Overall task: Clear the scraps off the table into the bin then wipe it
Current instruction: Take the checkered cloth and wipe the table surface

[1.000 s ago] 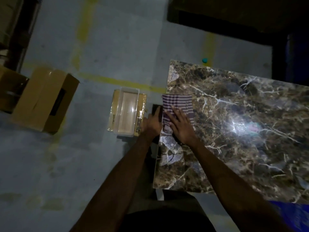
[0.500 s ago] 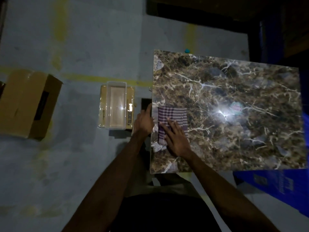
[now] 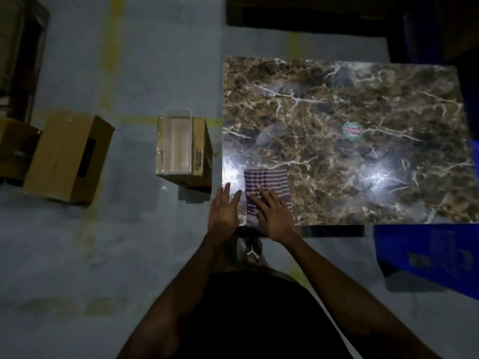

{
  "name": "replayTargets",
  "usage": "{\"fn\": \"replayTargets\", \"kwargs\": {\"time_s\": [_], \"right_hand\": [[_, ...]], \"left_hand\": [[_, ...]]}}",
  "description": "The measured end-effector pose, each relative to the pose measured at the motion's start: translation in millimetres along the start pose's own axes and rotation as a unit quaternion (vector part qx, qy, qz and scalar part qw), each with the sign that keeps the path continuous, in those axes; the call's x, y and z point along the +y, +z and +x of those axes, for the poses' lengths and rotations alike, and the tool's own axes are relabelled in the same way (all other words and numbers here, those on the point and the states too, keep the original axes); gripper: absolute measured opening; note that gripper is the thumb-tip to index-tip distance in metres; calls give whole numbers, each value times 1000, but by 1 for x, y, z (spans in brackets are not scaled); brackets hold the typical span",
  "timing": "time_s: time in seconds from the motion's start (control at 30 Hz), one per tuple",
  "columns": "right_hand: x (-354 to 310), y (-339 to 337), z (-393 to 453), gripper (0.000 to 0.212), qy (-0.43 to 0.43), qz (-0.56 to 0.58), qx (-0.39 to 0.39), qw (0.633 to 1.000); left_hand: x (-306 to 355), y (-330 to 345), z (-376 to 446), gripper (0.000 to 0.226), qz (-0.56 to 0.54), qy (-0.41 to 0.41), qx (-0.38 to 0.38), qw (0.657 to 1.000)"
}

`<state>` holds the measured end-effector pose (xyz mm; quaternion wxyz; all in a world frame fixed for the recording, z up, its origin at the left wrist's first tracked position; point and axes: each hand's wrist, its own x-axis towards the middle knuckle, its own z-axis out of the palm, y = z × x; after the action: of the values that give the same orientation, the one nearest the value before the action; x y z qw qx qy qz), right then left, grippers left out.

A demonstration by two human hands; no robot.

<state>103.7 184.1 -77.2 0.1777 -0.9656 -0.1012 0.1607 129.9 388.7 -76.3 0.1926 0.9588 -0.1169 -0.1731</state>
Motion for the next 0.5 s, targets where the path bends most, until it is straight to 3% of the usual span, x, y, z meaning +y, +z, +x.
{"fn": "replayTargets", "kwargs": {"time_s": [0.13, 0.23, 0.3, 0.43, 0.5], "right_hand": [[43, -16, -13, 55, 88, 51, 26, 994], [31, -18, 10, 55, 158, 55, 49, 985], [12, -10, 11, 57, 139, 53, 42, 988], [15, 4, -35, 57, 17, 16, -22, 999], [37, -1, -51, 57, 39, 32, -7, 999]], "left_hand": [[22, -9, -22, 72, 57, -4, -68, 996], [35, -10, -36, 68, 89, -4, -85, 992], [40, -7, -43, 71, 91, -17, -102, 990], [41, -7, -46, 73, 62, -26, -95, 993], [41, -9, -43, 71, 59, -31, -95, 993]]}}
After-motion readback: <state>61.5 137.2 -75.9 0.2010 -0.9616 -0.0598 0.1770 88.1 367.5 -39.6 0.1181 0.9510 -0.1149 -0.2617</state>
